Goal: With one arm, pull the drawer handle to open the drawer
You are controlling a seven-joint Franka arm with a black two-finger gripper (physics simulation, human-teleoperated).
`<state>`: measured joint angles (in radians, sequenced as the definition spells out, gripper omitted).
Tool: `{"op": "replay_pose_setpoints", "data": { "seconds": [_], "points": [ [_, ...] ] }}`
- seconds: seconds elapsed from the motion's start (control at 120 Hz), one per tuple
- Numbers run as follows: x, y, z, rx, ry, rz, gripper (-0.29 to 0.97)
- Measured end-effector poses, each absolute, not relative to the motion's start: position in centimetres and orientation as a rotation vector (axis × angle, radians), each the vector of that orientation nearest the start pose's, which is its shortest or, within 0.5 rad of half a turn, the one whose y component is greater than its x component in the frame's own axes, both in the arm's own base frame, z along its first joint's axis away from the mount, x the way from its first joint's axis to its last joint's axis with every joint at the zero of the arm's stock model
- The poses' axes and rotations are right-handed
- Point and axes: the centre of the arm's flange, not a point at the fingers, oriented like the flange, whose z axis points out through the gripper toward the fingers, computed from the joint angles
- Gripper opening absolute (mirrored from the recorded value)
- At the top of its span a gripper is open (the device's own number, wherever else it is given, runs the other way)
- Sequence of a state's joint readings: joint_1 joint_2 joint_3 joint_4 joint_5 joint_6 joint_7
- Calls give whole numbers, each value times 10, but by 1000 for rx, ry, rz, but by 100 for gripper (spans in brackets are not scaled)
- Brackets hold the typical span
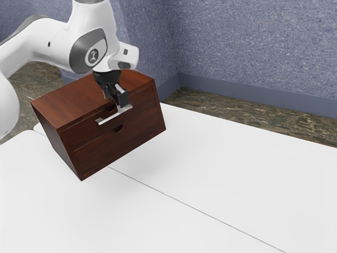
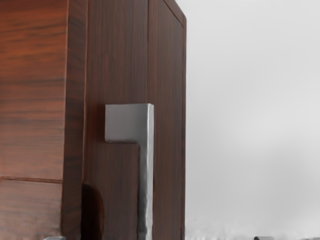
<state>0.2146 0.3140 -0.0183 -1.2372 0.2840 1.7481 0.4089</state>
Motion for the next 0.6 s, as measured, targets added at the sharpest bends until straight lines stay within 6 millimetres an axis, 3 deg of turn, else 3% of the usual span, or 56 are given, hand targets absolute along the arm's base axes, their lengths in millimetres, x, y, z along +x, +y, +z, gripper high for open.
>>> {"op": "replay_pose_setpoints", "data": {
  "seconds": [0.25, 0.392, 0.6],
  "points": [
    [637, 163, 603, -2811, 284, -75, 41],
    [626, 161, 608, -2814, 268, -69, 32],
    [630, 158, 592, -2833, 264, -55, 26]
  ]
}}
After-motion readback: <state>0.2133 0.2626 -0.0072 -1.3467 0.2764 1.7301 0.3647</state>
